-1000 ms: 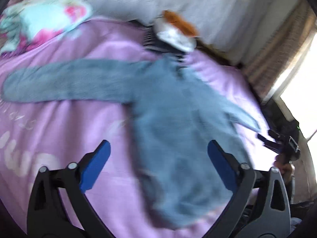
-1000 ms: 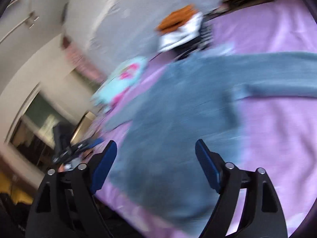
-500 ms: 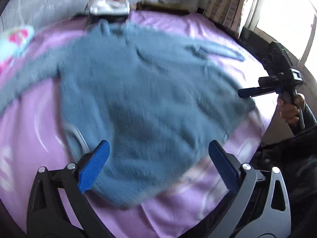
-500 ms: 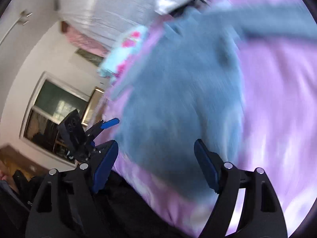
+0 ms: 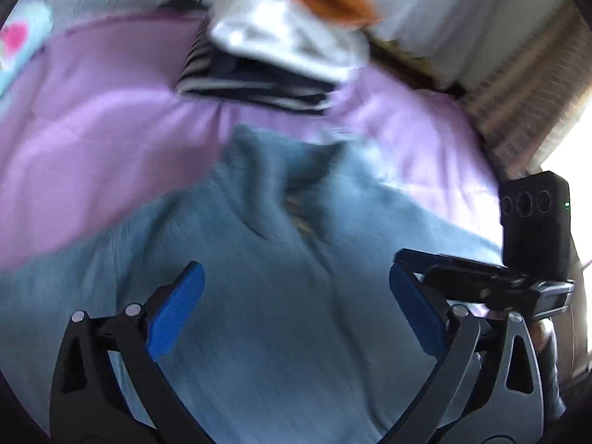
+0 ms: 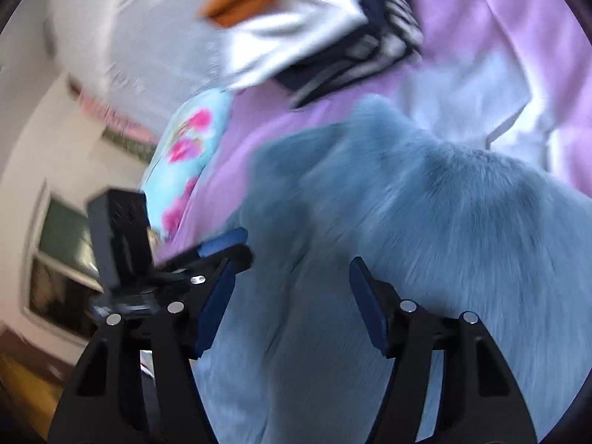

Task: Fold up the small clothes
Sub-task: 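Smooth the garment body with both grippers and grasp a sleeve with the right gripper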

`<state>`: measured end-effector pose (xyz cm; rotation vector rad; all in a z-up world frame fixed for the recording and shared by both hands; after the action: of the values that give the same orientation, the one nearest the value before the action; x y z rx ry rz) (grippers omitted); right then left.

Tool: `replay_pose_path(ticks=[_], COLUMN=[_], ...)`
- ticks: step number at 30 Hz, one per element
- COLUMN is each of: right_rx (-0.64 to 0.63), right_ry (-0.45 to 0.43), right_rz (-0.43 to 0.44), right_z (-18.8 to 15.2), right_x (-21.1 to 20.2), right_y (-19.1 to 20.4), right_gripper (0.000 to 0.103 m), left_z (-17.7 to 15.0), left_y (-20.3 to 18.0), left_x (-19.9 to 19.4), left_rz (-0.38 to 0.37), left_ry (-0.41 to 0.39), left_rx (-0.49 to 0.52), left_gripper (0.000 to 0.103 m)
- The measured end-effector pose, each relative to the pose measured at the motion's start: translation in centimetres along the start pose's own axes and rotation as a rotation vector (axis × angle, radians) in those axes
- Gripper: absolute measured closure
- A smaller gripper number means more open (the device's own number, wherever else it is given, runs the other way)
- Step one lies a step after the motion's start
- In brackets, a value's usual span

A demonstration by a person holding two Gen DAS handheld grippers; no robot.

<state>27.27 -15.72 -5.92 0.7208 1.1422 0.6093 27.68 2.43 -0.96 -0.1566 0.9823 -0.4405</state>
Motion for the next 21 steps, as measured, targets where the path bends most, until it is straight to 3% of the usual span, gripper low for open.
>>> replay_pose_path(ticks=[2,5,8,11,13,17,19,21], right_rx=[0.022,0.085,0.050,-0.027,-0.034,0.033,0.046,0.038], right_ry=[-0.076,-0.162,-0.199,-0.170,-0.115,-0.053,-0.092,-0.175], right_rz=[0.012,0.024,0.047,0.121,0.149,0.098,0.088,0.047], right_z=[2.4,4.4,3.6,1.3,0.0,0.9,2.4,4.1], right_x=[-0.3,-2.2,-4.7,-6.1,-5.3,-0.7,0.1,-0.9], right_y=[-1.4,-2.6,-1.2,1.1,1.9,0.4,-0.1,-0.3], right_gripper=[0.055,0.056,0.054,0.051,0.030,0.030,0.035,0.035], left_z=[0.8,2.5,3.9,3.2,2.2,0.6,0.6,1.3], left_y=[2.8,4.6,4.9,4.5,3.0,0.4,0.6,1.6], left_x=[2.7,3.1,1.9,-1.3,-2.8,-0.7,2.3,4.2], left_rz=[0.071,0.051,0.091,-0.062,-0.145,-0.148,-0.073,-0.025], left_ry=[0.045,-0.012,-0.061,-0.142,-0.158,-0.083,-0.028,-0.022], left_rx=[-0.067,-0.137,-0.188,-0.218,-0.168,-0.078,-0.079,-0.109], left_gripper=[0.002,0.002,0.002,0.002,0.002,0.002,0.002,0.002])
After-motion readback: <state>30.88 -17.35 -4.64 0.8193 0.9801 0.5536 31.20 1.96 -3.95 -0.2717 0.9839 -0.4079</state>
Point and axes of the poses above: each gripper's, at about its wrist camera, not at the fingertips, and x roughly the way its jaws point, y to its left, z to its top, the point moved 1 cm from there along x, roughly the way its jaws point, and after that the axes turned 6 degrees about x, right-handed, at the moved point
